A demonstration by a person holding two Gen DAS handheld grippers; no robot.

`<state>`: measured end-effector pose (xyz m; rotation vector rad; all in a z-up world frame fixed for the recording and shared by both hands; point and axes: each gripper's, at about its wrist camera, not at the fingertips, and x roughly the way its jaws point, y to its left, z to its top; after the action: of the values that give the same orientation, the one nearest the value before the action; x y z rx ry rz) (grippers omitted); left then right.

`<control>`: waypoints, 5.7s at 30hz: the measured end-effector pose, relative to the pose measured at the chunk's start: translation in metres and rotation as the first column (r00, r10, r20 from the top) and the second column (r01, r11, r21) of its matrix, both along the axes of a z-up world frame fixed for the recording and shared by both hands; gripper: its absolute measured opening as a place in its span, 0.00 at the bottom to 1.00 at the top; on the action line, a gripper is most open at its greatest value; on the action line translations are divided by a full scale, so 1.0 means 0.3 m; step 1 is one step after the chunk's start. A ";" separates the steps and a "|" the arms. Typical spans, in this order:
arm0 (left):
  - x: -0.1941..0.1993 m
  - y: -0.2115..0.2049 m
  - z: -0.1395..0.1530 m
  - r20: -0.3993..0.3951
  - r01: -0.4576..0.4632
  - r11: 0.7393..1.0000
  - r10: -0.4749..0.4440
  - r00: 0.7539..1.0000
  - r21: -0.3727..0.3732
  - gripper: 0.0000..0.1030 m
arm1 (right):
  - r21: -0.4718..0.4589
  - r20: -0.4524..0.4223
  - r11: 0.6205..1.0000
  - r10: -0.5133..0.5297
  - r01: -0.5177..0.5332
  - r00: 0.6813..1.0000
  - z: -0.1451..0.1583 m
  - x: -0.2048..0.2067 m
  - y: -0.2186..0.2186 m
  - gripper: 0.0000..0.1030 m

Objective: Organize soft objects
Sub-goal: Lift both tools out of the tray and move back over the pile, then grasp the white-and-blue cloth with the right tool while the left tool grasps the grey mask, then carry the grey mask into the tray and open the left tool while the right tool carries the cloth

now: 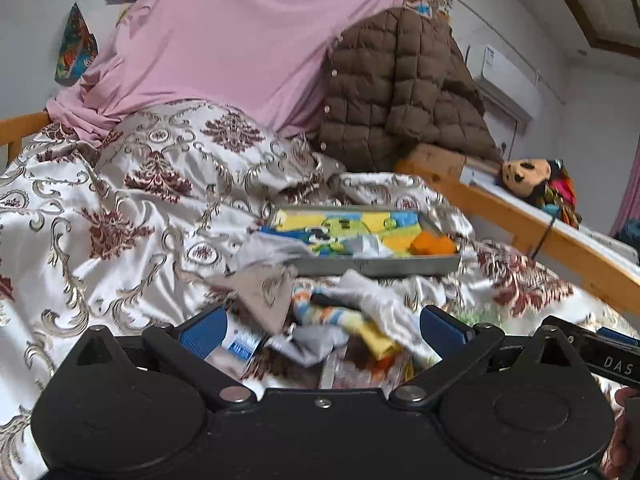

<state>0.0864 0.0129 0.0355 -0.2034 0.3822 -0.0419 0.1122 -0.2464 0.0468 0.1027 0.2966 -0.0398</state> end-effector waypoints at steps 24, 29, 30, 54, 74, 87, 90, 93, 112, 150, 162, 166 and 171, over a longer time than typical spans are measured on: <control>0.053 0.021 -0.186 -0.240 0.043 0.993 -0.016 0.971 0.106 0.99 | -0.131 -0.206 0.972 0.166 -0.196 0.964 -0.100 -0.006 0.212 1.00; 0.087 0.024 -0.197 -0.254 0.054 0.992 -0.023 0.967 0.113 0.99 | -0.128 -0.198 0.962 0.215 -0.243 0.956 -0.102 0.021 0.219 1.00; 0.094 0.026 -0.200 -0.256 0.054 0.992 -0.023 0.966 0.114 0.99 | -0.130 -0.198 0.960 0.221 -0.249 0.955 -0.103 0.025 0.223 0.99; 0.231 0.083 -0.233 -0.251 0.051 0.998 -0.039 0.967 0.039 0.99 | -0.164 -0.046 0.949 0.267 -0.271 0.963 -0.122 0.199 0.238 0.99; 0.389 0.134 -0.267 -0.235 0.067 0.968 -0.126 0.964 -0.242 0.90 | -0.130 -0.059 0.913 0.383 -0.388 0.922 -0.147 0.385 0.291 0.72; 0.445 0.164 -0.318 -0.262 0.093 0.932 -0.194 0.946 -0.351 0.52 | -0.148 -0.127 0.879 0.438 -0.454 0.890 -0.177 0.454 0.345 0.32; 0.441 0.159 -0.308 -0.245 0.110 0.930 -0.205 0.948 -0.351 0.41 | -0.133 -0.138 0.879 0.441 -0.458 0.887 -0.178 0.462 0.344 0.21; 0.438 0.154 -0.304 -0.239 0.118 0.928 -0.211 0.948 -0.353 0.33 | -0.124 -0.136 0.882 0.439 -0.455 0.888 -0.177 0.466 0.344 0.13; 0.377 0.135 -0.228 -0.170 0.118 0.941 -0.180 0.969 -0.318 0.04 | -0.178 -0.028 0.889 0.424 -0.422 0.905 -0.088 0.371 0.293 0.04; 0.497 -0.088 0.248 0.058 0.104 0.987 -0.098 0.994 -0.123 0.04 | 0.138 0.306 0.874 0.410 -0.466 0.859 0.056 0.495 -0.100 0.04; 0.918 -0.214 0.206 -0.046 -0.006 0.994 0.001 0.999 -0.111 0.04 | 0.404 0.204 0.827 0.335 -0.391 0.920 -0.039 0.903 -0.206 0.04; 1.003 -0.232 0.151 -0.079 -0.033 0.991 0.023 0.997 -0.131 0.04 | 0.478 0.176 0.804 0.308 -0.354 0.935 -0.077 1.021 -0.237 0.04; 1.083 -0.277 0.101 -0.100 -0.036 0.994 0.026 0.995 -0.104 0.04 | 0.468 0.134 0.821 0.300 -0.327 0.945 -0.117 1.136 -0.246 0.04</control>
<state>0.4115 -0.0701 0.0659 -0.3166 0.4753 -0.0214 0.4530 -0.3201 0.0116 0.5559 0.2601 0.3711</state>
